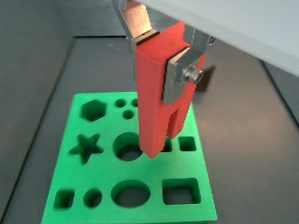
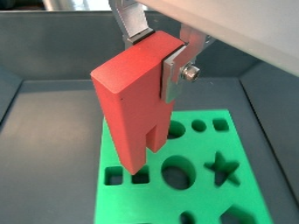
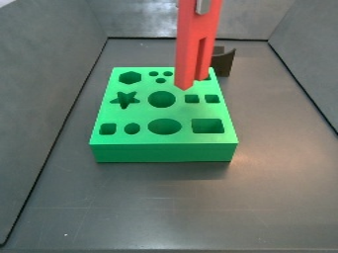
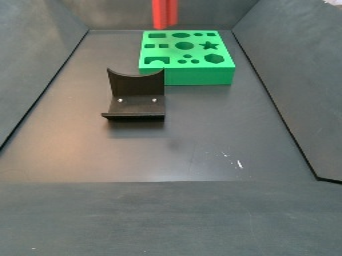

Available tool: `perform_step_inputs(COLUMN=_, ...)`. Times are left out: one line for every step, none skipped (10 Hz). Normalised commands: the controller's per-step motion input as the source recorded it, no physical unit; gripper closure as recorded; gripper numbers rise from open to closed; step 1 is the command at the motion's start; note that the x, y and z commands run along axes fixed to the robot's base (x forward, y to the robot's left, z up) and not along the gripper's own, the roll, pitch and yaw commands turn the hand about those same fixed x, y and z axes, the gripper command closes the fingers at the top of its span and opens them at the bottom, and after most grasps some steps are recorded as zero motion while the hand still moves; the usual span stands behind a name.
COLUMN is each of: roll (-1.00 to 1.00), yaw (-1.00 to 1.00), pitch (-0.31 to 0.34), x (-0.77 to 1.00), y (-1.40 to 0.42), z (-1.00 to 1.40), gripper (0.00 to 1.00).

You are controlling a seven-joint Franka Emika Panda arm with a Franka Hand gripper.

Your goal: Insert the double-square object.

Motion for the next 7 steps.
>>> perform_step_inputs(roll=0.00, yaw=-0.92, pitch=-0.010, x=0.26, y=0.16, z=-0.13, gripper=1.00)
perform_step_inputs(roll=0.00, yaw=-0.92, pitch=-0.011, x=0.26, y=0.15, z=-0.12, gripper=1.00)
perform_step_inputs(roll=0.00, yaw=-0.92, pitch=-0.013, x=0.26, y=0.15, z=-0.12, gripper=1.00)
perform_step_inputs(roll=0.00, yaw=-0.91, pitch=-0.011, x=0.26, y=0.15, z=-0.13, gripper=1.00)
perform_step_inputs(roll=0.00, yaw=-0.90, pitch=-0.011, x=0.26, y=0.15, z=-0.13, gripper=1.00)
perform_step_inputs(roll=0.01, yaw=-0.93, pitch=-0.010, x=0.21, y=0.12, z=-0.16, gripper=1.00)
perform_step_inputs(roll=0.04, yaw=-0.96, pitch=-0.014, x=0.15, y=0.06, z=-0.25, gripper=1.00)
